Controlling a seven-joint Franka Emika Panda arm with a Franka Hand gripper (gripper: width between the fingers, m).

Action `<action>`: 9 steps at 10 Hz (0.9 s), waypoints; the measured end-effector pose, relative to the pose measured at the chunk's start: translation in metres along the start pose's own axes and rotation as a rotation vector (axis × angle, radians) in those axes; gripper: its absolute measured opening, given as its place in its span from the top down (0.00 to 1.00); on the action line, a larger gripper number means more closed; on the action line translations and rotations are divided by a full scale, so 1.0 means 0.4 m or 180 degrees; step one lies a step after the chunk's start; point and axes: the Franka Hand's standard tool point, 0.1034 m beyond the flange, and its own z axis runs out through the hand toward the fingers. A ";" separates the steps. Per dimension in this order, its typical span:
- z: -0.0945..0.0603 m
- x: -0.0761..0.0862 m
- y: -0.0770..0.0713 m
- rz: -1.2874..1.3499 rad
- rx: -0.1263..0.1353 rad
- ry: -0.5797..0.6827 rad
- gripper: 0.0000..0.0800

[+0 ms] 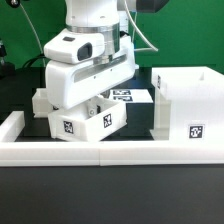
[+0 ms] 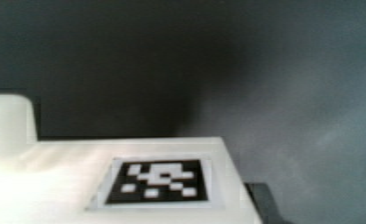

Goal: Assemble drawer

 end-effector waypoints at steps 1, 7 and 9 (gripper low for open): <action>0.000 -0.003 0.001 -0.0122 -0.0003 -0.0006 0.95; 0.003 -0.002 0.020 -0.1899 -0.0289 -0.0124 0.95; 0.005 -0.010 0.021 -0.1911 -0.0272 -0.0134 0.95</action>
Offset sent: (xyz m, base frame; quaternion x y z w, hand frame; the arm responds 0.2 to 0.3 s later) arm 0.0052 0.0072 -0.0010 -0.0305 0.0070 -0.2559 0.9662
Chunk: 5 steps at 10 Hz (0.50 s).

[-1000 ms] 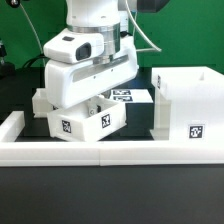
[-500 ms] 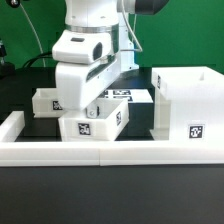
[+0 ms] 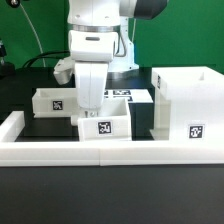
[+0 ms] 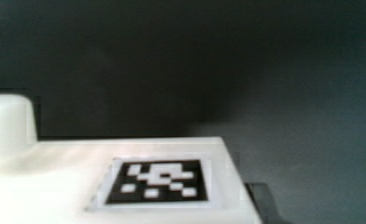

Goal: Assemble drawer

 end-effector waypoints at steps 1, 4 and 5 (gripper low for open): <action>0.000 -0.001 0.000 0.0013 0.0000 0.0000 0.95; 0.001 -0.004 0.002 0.0025 -0.0067 -0.0006 0.95; 0.002 -0.005 0.002 0.0029 -0.0067 -0.0006 0.95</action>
Offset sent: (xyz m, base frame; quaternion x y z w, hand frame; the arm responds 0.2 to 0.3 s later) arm 0.0000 0.0000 0.0000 0.0000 0.0000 0.0000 1.0000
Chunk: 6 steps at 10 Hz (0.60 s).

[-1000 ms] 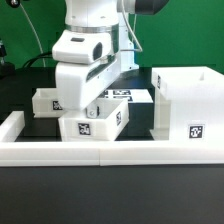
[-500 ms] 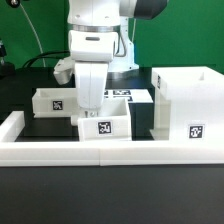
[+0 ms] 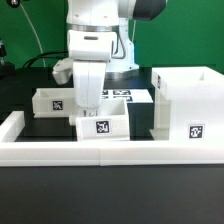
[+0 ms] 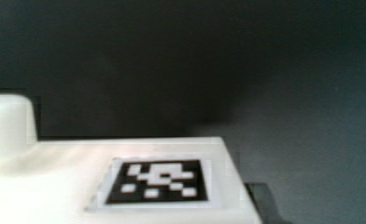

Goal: Assemble drawer

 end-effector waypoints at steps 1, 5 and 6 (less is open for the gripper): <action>0.000 -0.001 0.000 0.0004 0.0000 0.0000 0.95; 0.004 0.021 -0.001 -0.0014 0.0040 -0.0015 0.95; 0.006 0.024 -0.001 -0.0029 0.0039 -0.0013 0.95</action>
Offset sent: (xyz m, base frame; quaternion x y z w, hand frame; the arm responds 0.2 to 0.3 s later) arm 0.0052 0.0107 -0.0009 0.0566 -0.0172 -0.0176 0.9981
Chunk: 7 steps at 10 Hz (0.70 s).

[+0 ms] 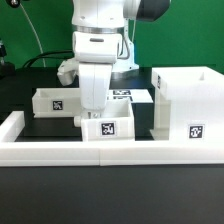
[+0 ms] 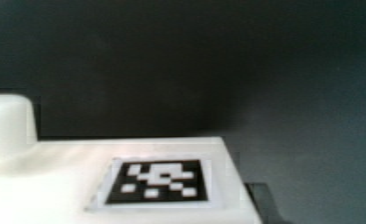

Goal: Assemble drawer

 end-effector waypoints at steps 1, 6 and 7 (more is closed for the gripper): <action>0.002 0.002 0.000 -0.0034 -0.0005 0.0001 0.95; 0.007 0.007 -0.010 -0.0047 0.0119 -0.0013 0.95; 0.009 0.026 -0.006 -0.0164 0.0105 -0.0046 0.95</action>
Offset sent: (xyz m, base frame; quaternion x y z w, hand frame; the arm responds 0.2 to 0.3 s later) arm 0.0000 0.0000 0.0000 0.0000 0.0000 0.0000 1.0000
